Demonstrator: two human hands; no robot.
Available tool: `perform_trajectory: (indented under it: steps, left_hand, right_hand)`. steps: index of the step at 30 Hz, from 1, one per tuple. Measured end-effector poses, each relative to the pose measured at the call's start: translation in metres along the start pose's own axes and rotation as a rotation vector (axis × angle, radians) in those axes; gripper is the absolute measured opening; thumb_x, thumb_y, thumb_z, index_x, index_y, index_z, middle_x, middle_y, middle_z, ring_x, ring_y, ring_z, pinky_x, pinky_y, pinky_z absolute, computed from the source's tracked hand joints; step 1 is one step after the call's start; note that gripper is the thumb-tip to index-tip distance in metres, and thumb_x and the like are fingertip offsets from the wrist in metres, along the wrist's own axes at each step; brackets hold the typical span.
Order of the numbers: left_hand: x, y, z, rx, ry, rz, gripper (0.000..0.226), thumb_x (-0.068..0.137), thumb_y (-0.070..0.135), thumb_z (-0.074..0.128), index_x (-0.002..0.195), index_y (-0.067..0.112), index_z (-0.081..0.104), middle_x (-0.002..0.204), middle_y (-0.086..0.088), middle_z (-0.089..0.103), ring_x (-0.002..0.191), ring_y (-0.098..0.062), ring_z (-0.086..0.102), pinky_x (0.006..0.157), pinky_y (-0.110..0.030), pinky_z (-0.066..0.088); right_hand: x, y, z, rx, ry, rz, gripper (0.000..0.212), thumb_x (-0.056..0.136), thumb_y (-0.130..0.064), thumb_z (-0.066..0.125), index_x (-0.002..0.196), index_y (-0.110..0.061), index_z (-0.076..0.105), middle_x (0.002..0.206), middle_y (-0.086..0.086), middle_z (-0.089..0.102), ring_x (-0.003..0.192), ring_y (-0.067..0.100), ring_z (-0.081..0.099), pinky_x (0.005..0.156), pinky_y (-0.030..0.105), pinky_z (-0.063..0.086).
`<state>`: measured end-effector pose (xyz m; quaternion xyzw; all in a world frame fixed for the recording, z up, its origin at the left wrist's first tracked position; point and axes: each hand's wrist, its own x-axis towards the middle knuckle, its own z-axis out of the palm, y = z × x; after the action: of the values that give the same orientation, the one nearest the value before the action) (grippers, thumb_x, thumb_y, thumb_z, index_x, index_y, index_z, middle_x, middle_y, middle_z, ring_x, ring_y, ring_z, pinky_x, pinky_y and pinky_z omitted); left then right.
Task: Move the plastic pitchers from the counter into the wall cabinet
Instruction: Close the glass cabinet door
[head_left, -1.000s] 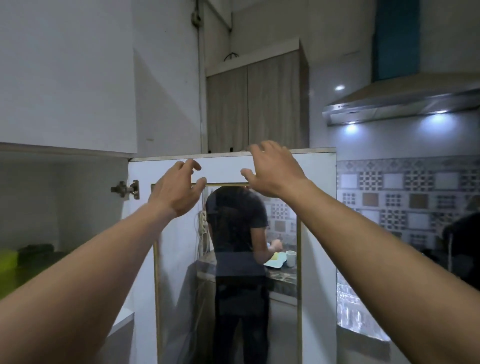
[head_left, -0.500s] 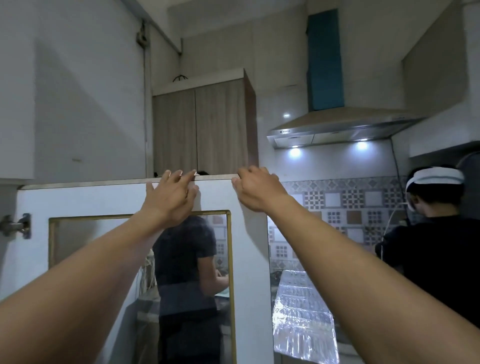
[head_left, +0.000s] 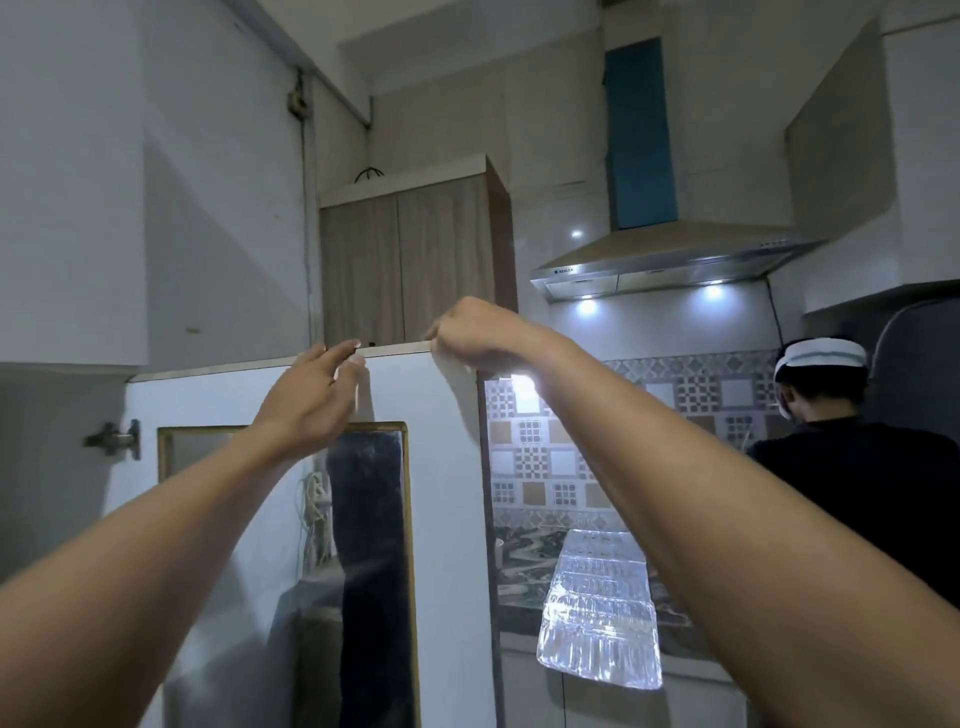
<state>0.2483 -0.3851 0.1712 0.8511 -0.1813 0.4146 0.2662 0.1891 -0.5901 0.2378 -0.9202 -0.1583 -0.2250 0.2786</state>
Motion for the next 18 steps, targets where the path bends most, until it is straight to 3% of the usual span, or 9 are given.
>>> perform_trajectory:
  steps: [4,6,8,11,14,16,18]
  left_hand:
    - [-0.046,0.021,-0.068,-0.182,-0.006,-0.153,0.066,0.096,0.064,0.02,0.131,0.025,0.06,0.141,-0.007,0.055,0.131,-0.028,0.046,0.099,-0.033,0.033]
    - [-0.066,0.028,-0.105,-0.259,-0.017,-0.219,0.074,0.086,0.078,0.015,0.123,0.036,0.064,0.142,-0.003,0.054,0.134,-0.026,0.044,0.106,-0.035,0.03]
    - [-0.09,0.035,-0.144,-0.338,0.006,-0.274,0.087,0.074,0.09,0.013,0.117,0.037,0.067,0.141,-0.001,0.055,0.133,-0.024,0.045,0.112,-0.046,0.029]
    - [-0.122,0.043,-0.192,-0.336,0.054,-0.269,0.089,0.078,0.085,0.012,0.122,0.027,0.065,0.139,-0.004,0.057,0.127,-0.022,0.049,0.109,-0.047,0.031]
    - [-0.146,0.041,-0.236,-0.25,0.099,-0.318,0.095,0.077,0.088,0.016,0.121,0.022,0.067,0.131,-0.007,0.063,0.123,-0.026,0.055,0.106,-0.05,0.037]
    - [-0.163,0.031,-0.269,-0.217,0.159,-0.35,0.088,0.075,0.088,0.026,0.11,0.021,0.072,0.111,-0.008,0.072,0.105,-0.028,0.066,0.096,-0.054,0.048]
    - [-0.174,0.023,-0.293,-0.247,0.23,-0.394,0.067,0.081,0.075,0.045,0.105,0.018,0.073,0.099,-0.009,0.075,0.085,-0.026,0.074,0.079,-0.051,0.058]
  right_hand:
    - [-0.048,-0.049,-0.012,0.408,-0.248,0.028,0.041,0.099,-0.026,0.045,0.127,-0.002,0.062,0.098,0.015,0.068,0.092,0.03,0.066,0.094,0.053,0.054]
    - [-0.062,-0.07,-0.007,0.557,-0.345,0.009,0.046,0.103,-0.035,0.04,0.123,-0.001,0.064,0.097,0.012,0.069,0.094,0.027,0.065,0.094,0.051,0.053]
    - [-0.071,-0.096,0.011,0.664,-0.416,-0.022,0.041,0.104,-0.037,0.038,0.11,-0.008,0.066,0.102,0.01,0.072,0.098,0.026,0.068,0.092,0.049,0.052]
    - [-0.078,-0.135,0.043,0.685,-0.504,-0.076,0.043,0.104,-0.038,0.038,0.123,-0.012,0.066,0.122,0.01,0.071,0.113,0.025,0.066,0.096,0.049,0.052]
    - [-0.089,-0.177,0.075,0.648,-0.515,-0.14,0.044,0.104,-0.04,0.044,0.14,-0.018,0.055,0.134,0.01,0.061,0.121,0.025,0.06,0.102,0.053,0.048]
    - [-0.094,-0.21,0.1,0.608,-0.504,-0.188,0.048,0.102,-0.041,0.048,0.144,-0.018,0.049,0.143,0.008,0.053,0.125,0.024,0.055,0.103,0.054,0.047]
    - [-0.098,-0.237,0.123,0.534,-0.445,-0.262,0.048,0.102,-0.041,0.048,0.145,-0.02,0.047,0.149,0.006,0.048,0.128,0.027,0.052,0.098,0.049,0.049]
